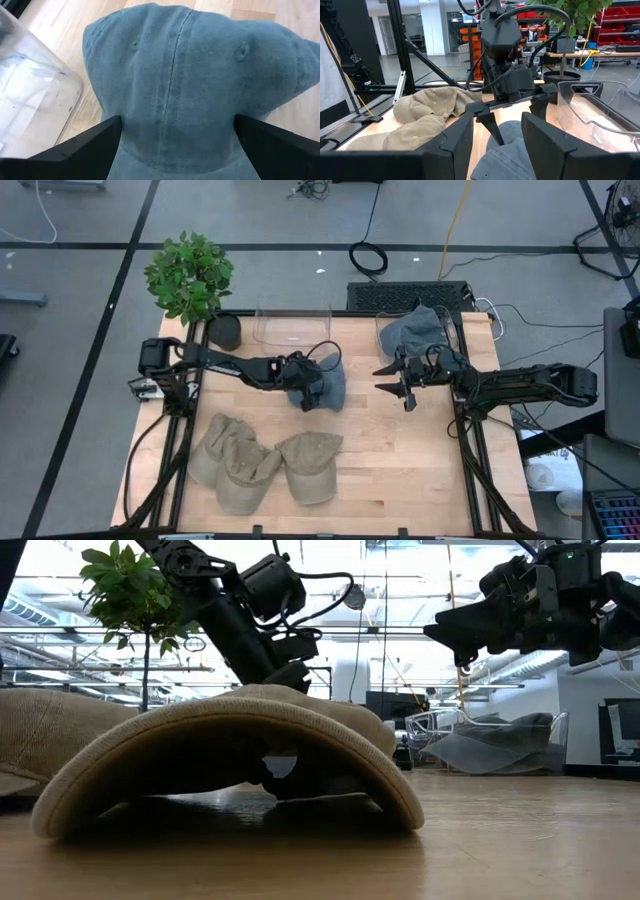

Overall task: Pick & Place hat
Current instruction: Put the blue cap into the right transparent bin

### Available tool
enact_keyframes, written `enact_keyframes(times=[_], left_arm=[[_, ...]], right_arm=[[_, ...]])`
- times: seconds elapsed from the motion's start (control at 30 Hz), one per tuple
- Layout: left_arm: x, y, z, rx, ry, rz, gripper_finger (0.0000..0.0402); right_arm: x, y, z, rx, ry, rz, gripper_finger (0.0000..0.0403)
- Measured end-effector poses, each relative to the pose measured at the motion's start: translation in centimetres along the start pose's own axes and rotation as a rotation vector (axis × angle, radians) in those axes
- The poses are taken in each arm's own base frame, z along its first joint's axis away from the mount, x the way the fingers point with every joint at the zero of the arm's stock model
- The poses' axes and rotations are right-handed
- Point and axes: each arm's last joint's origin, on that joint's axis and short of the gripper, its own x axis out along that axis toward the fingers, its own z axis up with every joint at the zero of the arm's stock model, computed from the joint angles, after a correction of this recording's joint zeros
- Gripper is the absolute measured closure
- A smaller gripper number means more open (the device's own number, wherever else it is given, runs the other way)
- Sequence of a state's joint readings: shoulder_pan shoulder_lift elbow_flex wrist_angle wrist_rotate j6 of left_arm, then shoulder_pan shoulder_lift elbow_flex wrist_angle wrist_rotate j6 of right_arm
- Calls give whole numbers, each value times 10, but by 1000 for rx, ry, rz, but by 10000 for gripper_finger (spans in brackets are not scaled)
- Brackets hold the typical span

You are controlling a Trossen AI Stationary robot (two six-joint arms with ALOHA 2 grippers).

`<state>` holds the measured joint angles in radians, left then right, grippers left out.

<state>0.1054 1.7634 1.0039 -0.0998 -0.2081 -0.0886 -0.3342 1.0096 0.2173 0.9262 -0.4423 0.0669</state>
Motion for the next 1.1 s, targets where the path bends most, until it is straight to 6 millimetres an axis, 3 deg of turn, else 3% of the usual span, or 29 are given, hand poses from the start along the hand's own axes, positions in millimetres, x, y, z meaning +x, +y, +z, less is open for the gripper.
enact_keyframes(times=[0.23,0.33,0.8,1.1], left_arm=[[0,-2,0,9,1,-2,6],[0,-2,0,5,1,-1,28],[0,-2,0,6,-4,-1,279],[0,-1,1,23,-8,1,363]], right_arm=[[0,0,0,1,3,-1,248],[0,0,0,2,3,-1,248],[0,0,0,1,3,-1,248],[0,0,0,2,3,0,248]])
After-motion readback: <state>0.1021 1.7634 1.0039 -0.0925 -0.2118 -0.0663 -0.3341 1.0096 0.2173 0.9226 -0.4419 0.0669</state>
